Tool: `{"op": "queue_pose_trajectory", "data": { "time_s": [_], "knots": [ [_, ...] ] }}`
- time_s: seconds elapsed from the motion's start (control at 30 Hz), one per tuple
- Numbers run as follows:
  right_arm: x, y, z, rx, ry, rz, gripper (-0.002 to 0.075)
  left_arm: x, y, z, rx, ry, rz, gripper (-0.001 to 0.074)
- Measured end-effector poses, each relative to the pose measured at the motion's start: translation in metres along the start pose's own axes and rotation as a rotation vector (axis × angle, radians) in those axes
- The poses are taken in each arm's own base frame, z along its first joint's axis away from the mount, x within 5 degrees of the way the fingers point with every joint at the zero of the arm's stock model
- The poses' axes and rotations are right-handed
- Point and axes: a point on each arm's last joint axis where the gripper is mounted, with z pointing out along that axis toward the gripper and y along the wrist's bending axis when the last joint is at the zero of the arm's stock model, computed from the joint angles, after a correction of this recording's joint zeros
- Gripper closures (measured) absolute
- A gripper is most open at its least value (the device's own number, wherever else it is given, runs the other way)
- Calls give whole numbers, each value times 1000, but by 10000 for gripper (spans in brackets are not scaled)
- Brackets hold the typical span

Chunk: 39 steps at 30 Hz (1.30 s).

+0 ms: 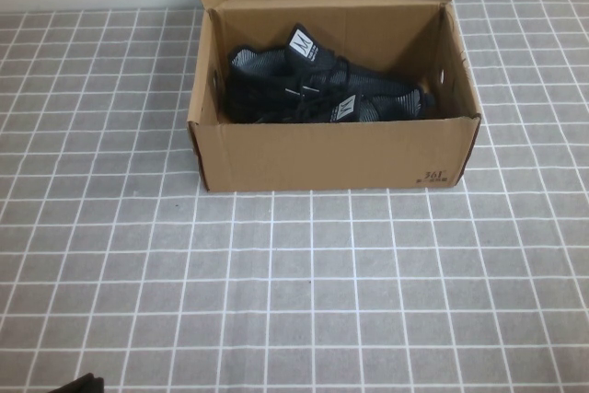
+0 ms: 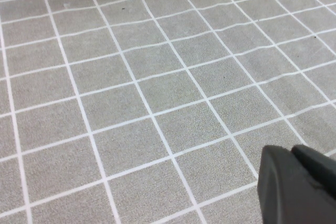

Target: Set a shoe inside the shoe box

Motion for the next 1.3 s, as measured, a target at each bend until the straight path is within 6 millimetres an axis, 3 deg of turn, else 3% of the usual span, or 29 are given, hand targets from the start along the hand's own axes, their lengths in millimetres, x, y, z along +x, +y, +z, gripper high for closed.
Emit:
{"op": "queue_pose_trajectory", "data": {
  "time_s": [0.57,0.7,1.0,1.3],
  "knots": [
    [0,0,0,1,2,-2,742,-1,1,-1,-9,-11,50,736],
    [0,0,0,1,2,-2,742,-5,5,-5,-68,-88,83,736],
    [0,0,0,1,4,-2,742,-14,18,-23,-304,-324,-108,736],
    [1,0,0,1,6,-2,742,4,15,-20,-286,-132,-148,736]
  ]
}}
